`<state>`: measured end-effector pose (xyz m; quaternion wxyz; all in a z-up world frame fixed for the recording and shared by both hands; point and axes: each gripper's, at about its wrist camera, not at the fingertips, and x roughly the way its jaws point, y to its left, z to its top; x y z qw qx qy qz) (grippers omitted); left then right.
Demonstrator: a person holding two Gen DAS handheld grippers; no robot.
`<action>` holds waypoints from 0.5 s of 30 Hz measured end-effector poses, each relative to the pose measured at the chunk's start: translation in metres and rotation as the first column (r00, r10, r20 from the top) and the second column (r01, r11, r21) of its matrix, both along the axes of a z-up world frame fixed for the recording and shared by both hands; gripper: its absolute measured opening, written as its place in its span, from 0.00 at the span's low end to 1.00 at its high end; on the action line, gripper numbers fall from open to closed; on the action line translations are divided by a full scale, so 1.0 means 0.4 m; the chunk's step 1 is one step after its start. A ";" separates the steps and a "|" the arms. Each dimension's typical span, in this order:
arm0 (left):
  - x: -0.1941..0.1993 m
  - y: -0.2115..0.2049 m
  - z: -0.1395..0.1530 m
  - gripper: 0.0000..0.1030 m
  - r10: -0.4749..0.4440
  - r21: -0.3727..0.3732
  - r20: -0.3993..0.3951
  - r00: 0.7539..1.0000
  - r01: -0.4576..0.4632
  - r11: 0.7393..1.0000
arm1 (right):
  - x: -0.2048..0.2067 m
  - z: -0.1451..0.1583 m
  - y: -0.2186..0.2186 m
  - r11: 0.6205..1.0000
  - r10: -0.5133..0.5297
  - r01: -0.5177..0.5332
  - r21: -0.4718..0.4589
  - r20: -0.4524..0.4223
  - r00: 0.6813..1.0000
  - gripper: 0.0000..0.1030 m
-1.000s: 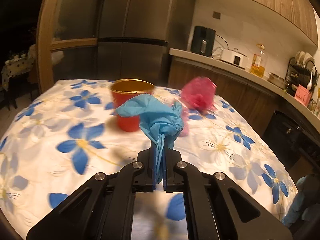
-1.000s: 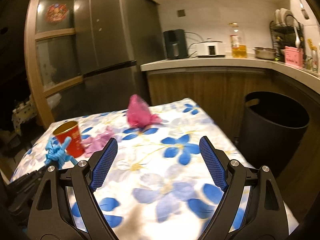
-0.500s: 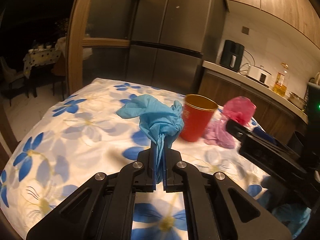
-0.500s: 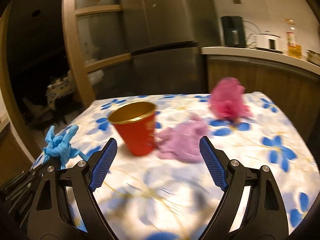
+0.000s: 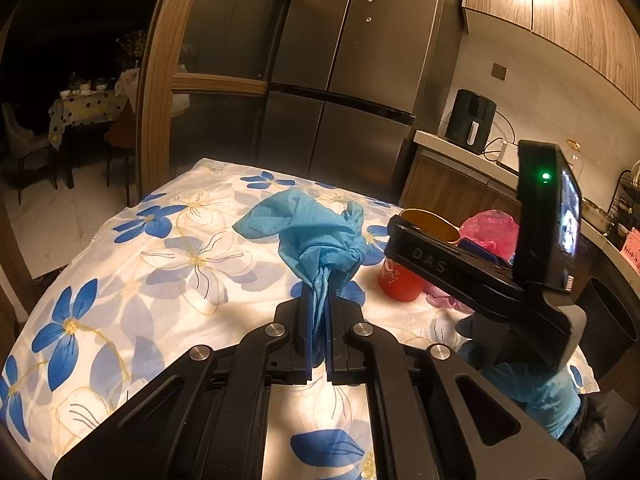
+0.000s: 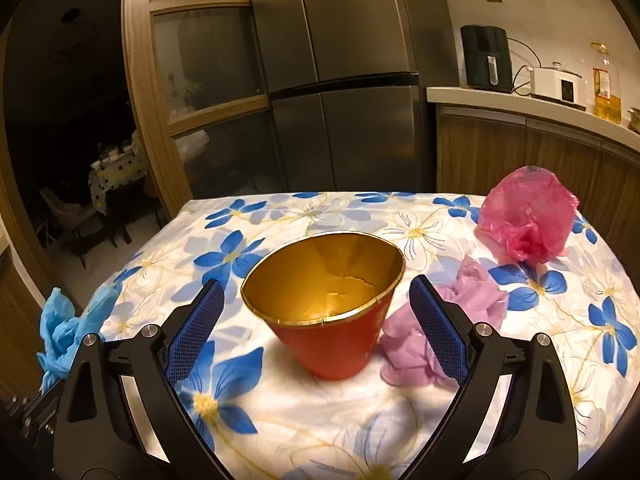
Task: Collect trash
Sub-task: 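Grasp the red paper cup rim with the right tool while the left tool holds the blue glove, then lift and carry the blue glove and red cup over the black bin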
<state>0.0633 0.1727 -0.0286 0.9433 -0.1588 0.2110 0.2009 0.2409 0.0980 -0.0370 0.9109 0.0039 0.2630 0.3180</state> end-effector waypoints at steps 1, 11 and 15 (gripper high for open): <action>0.002 0.003 0.000 0.04 -0.002 0.000 0.001 1.000 0.002 1.000 | 0.007 -0.002 0.004 1.000 -0.004 0.004 -0.001 -0.007 1.000 0.90; 0.016 0.015 -0.006 0.04 -0.012 -0.015 -0.011 1.000 0.012 1.000 | 0.032 -0.019 0.005 1.000 -0.002 0.003 0.009 -0.043 0.999 0.75; 0.017 0.016 -0.005 0.04 -0.010 -0.014 -0.011 1.000 0.010 1.000 | 0.027 -0.016 -0.004 1.000 -0.005 0.006 0.020 -0.034 0.999 0.72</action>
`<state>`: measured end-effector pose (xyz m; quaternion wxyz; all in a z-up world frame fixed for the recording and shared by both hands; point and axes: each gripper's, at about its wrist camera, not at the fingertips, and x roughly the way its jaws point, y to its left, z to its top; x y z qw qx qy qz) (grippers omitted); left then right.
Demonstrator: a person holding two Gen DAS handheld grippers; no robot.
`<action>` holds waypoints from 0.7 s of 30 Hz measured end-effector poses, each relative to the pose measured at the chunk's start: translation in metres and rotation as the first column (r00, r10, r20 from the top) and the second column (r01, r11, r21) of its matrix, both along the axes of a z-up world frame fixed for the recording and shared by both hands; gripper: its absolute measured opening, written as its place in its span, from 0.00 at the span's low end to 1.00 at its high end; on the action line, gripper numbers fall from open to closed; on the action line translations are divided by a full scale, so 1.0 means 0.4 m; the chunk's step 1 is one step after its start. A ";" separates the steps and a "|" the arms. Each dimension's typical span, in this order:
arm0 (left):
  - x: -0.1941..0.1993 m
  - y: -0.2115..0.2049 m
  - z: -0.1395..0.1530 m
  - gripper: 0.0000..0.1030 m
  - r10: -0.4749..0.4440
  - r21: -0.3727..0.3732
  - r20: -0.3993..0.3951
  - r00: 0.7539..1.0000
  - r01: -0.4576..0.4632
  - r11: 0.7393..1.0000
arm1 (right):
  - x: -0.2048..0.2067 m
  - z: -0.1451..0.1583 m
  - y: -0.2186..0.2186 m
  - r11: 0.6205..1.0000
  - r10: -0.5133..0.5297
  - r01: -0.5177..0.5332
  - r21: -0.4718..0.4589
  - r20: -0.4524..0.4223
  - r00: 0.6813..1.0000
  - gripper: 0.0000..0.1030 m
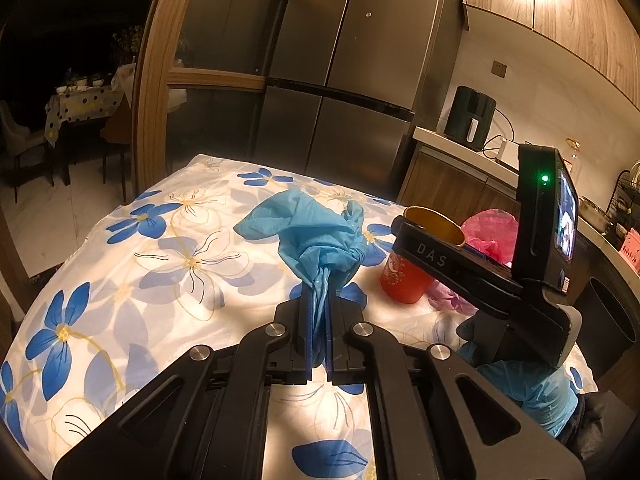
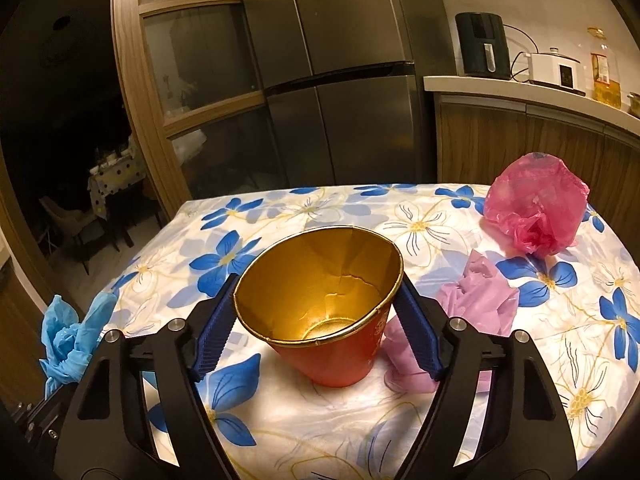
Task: Collect trash
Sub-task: 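Lift and carry the blue glove and red cup over the black bin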
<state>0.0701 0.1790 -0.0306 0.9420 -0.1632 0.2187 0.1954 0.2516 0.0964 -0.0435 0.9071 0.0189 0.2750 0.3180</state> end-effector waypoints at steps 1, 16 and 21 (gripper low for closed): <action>0.000 -0.001 0.001 0.04 0.001 0.002 0.000 1.000 -0.001 1.000 | -0.002 0.002 -0.004 1.000 0.000 0.000 0.002 0.004 1.000 0.71; -0.010 -0.043 0.020 0.04 -0.001 0.024 0.013 1.000 0.001 1.000 | -0.066 0.057 -0.107 0.998 0.022 -0.023 0.051 0.030 0.999 0.71; -0.007 -0.075 0.028 0.04 -0.015 0.030 0.022 1.000 0.014 0.999 | -0.100 0.073 -0.169 0.998 0.022 -0.024 0.059 0.034 0.999 0.71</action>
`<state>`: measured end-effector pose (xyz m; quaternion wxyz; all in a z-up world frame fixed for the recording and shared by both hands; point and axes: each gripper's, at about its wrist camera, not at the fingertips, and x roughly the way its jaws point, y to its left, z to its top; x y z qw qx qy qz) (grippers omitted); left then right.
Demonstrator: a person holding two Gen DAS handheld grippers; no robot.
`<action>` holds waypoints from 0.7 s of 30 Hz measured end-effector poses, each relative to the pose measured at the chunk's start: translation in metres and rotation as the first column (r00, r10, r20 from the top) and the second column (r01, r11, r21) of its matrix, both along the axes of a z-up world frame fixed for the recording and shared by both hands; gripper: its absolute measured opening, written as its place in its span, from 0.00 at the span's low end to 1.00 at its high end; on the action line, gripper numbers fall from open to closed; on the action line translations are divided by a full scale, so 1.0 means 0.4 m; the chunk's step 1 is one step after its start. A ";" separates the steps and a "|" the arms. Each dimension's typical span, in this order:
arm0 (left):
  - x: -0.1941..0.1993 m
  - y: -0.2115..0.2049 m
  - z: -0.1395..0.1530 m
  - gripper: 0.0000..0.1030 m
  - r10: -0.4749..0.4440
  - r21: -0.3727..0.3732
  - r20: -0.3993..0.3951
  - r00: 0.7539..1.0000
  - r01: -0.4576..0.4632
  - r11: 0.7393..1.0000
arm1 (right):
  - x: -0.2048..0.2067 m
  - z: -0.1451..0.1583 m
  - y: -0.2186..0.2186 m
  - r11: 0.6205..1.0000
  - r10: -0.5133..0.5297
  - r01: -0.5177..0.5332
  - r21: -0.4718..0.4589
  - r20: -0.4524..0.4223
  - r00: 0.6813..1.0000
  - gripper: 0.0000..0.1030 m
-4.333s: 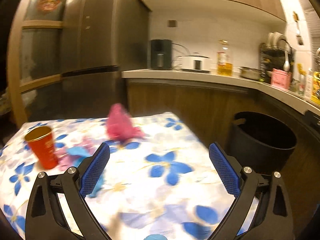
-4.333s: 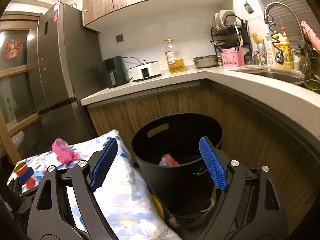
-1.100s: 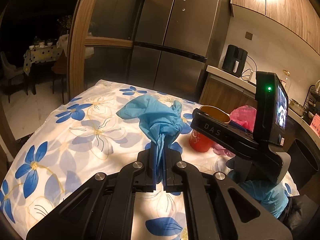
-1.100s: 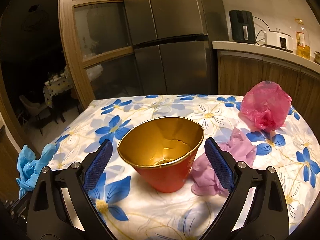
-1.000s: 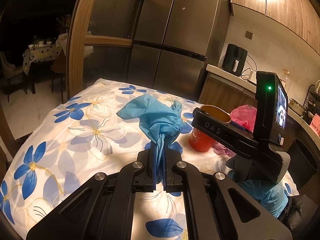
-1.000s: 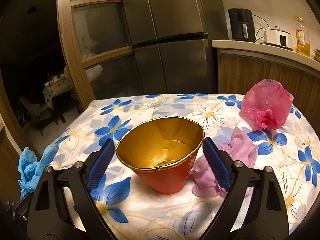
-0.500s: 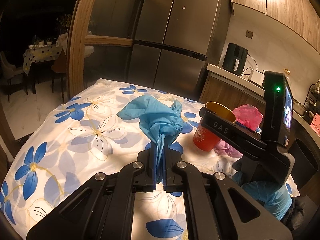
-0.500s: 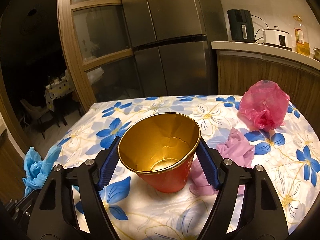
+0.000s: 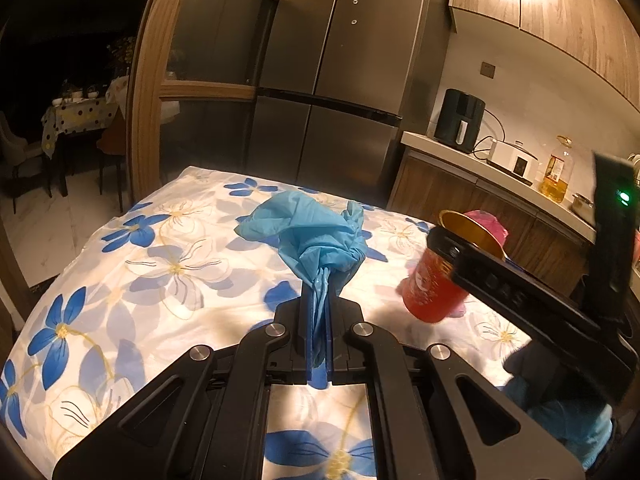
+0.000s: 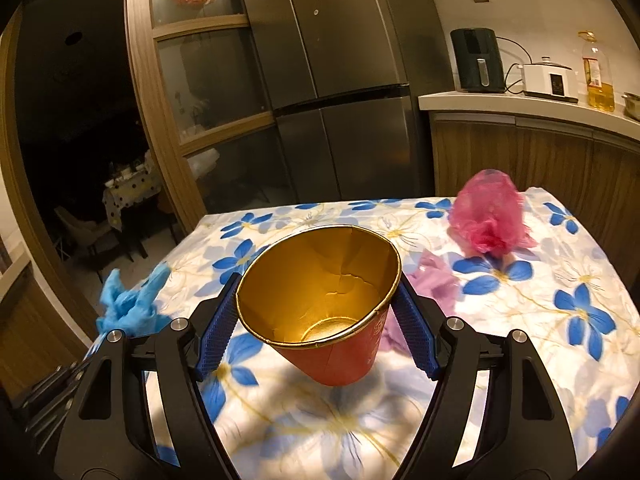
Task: Collect trash
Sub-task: 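Lift and carry the blue glove and red cup over the black bin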
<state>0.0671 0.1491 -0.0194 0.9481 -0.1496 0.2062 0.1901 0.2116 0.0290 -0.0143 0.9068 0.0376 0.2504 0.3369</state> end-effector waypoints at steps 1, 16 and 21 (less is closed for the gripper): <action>0.002 -0.007 0.001 0.04 -0.004 0.000 0.002 1.000 0.004 1.000 | -0.008 0.004 -0.014 1.000 -0.003 0.003 -0.001 0.003 1.000 0.71; 0.049 -0.160 0.016 0.04 -0.122 0.023 0.010 0.992 0.122 0.992 | -0.060 0.024 -0.238 0.991 -0.130 0.131 -0.017 0.031 0.991 0.71; 0.077 -0.213 0.016 0.04 -0.167 0.037 0.000 0.986 0.167 0.985 | -0.057 0.024 -0.311 0.983 -0.181 0.181 -0.012 0.032 0.983 0.71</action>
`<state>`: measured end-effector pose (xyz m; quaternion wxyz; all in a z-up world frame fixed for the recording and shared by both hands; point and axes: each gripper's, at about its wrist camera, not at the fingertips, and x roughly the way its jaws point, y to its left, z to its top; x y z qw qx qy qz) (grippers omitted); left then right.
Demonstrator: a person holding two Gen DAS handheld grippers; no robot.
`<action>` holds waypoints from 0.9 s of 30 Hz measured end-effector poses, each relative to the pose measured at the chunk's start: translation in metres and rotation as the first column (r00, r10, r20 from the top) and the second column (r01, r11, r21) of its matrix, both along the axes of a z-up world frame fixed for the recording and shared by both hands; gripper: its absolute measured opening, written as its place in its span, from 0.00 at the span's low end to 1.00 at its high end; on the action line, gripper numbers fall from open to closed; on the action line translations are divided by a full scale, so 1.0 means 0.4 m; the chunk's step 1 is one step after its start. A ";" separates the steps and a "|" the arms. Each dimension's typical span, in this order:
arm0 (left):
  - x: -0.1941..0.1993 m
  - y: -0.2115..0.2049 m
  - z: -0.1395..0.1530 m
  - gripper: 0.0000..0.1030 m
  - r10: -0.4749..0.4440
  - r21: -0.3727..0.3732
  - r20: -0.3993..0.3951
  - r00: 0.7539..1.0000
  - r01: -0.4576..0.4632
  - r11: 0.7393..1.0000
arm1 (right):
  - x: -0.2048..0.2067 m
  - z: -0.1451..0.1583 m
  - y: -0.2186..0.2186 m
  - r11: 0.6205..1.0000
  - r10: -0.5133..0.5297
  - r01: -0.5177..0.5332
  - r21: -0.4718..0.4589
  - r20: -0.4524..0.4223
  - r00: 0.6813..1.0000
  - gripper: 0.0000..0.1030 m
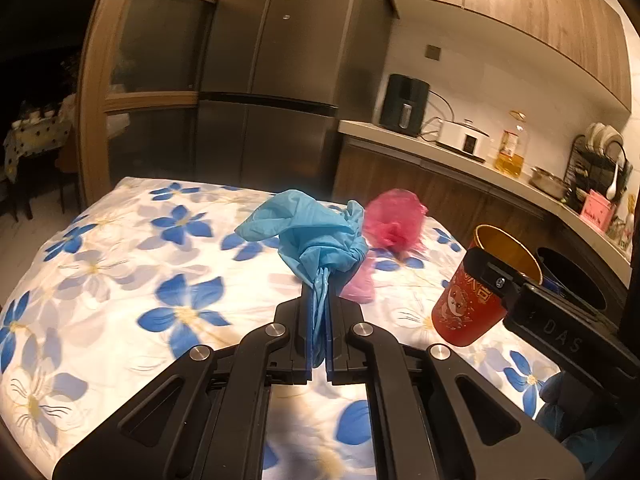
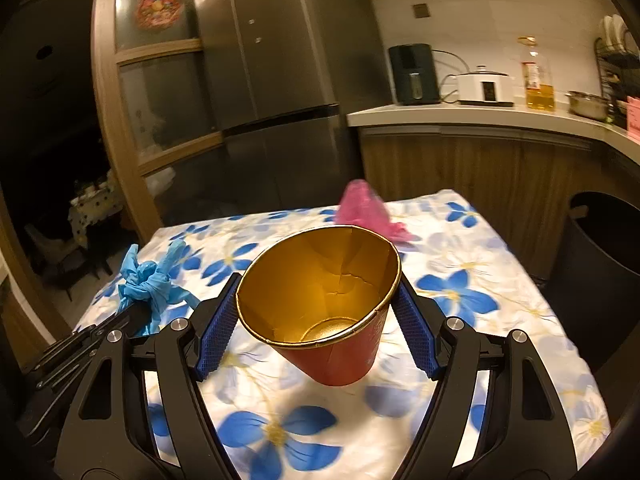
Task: Collect trash
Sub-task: 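Lift and carry the blue glove and red cup over the black bin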
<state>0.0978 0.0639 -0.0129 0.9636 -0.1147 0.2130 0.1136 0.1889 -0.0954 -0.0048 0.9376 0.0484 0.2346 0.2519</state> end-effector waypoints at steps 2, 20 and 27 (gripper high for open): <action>0.013 -0.021 0.000 0.04 -0.019 0.006 -0.004 1.000 0.019 1.000 | 0.000 -0.002 -0.032 1.000 -0.020 0.020 0.003 0.000 1.000 0.71; 0.157 -0.287 0.033 0.04 -0.260 0.068 0.003 0.966 0.259 0.964 | 0.042 0.001 -0.304 0.973 -0.228 0.228 0.017 0.012 0.973 0.71; 0.231 -0.410 0.052 0.04 -0.368 0.078 0.007 0.930 0.366 0.927 | 0.068 0.011 -0.449 0.936 -0.350 0.350 0.023 0.023 0.936 0.71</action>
